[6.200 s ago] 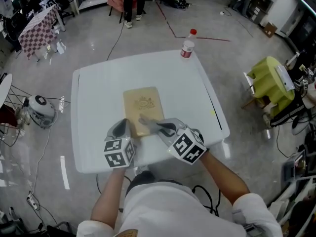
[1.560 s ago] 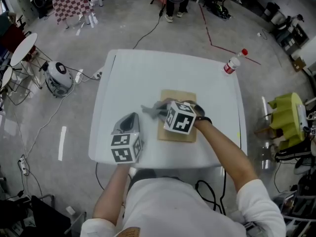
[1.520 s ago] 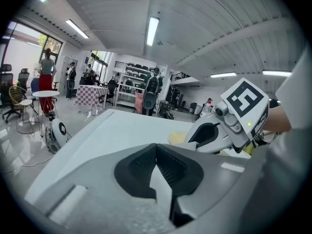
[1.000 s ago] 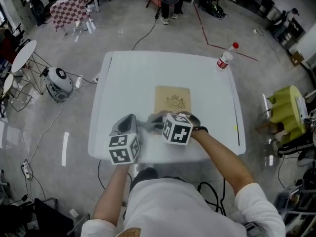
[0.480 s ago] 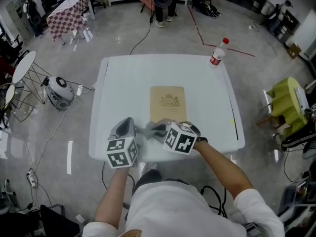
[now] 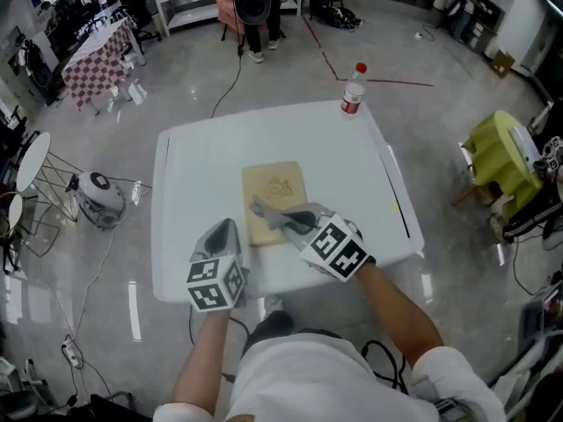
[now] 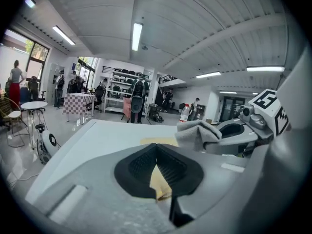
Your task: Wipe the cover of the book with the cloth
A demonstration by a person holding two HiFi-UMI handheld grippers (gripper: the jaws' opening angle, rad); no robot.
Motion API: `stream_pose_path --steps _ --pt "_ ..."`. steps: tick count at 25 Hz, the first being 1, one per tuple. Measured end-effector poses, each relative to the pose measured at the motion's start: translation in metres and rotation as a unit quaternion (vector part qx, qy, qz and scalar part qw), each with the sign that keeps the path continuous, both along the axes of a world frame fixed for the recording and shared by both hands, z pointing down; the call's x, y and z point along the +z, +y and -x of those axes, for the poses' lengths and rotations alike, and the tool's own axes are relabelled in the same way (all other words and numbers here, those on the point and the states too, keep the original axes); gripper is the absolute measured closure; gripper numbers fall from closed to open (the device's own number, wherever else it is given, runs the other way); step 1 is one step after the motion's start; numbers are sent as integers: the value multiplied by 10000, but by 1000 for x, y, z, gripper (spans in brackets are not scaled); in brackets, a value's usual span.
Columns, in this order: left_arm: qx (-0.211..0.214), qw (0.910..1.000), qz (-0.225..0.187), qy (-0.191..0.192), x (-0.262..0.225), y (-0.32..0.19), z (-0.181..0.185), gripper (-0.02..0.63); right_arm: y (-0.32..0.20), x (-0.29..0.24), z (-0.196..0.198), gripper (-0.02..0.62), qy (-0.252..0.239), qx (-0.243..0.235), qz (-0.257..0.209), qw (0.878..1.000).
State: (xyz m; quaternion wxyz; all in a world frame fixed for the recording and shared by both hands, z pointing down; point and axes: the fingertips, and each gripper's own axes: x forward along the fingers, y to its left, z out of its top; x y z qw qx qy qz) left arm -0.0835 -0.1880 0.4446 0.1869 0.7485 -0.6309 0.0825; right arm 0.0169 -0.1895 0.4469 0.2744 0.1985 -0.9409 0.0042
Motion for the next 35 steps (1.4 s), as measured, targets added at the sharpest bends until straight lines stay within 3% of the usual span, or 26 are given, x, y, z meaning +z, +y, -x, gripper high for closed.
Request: stream_pose_path --steps 3,7,14,23,35 --pt "63 10000 -70 -22 -6 -2 -18 600 -12 -16 -33 578 -458 582 -82 9972" --pt "223 9996 -152 -90 -15 -1 -44 600 -19 -41 -75 578 -1157 1289 -57 9849" --pt "382 9987 -252 -230 -23 7 -75 600 -18 -57 -126 580 -1862 2071 -103 9604" --pt "492 9981 -274 -258 -31 11 -111 600 -14 -62 -159 578 -1927 2244 -112 9552" --pt "492 9980 -289 -254 -32 12 -115 600 -11 -62 -159 578 -2035 2244 -94 9530"
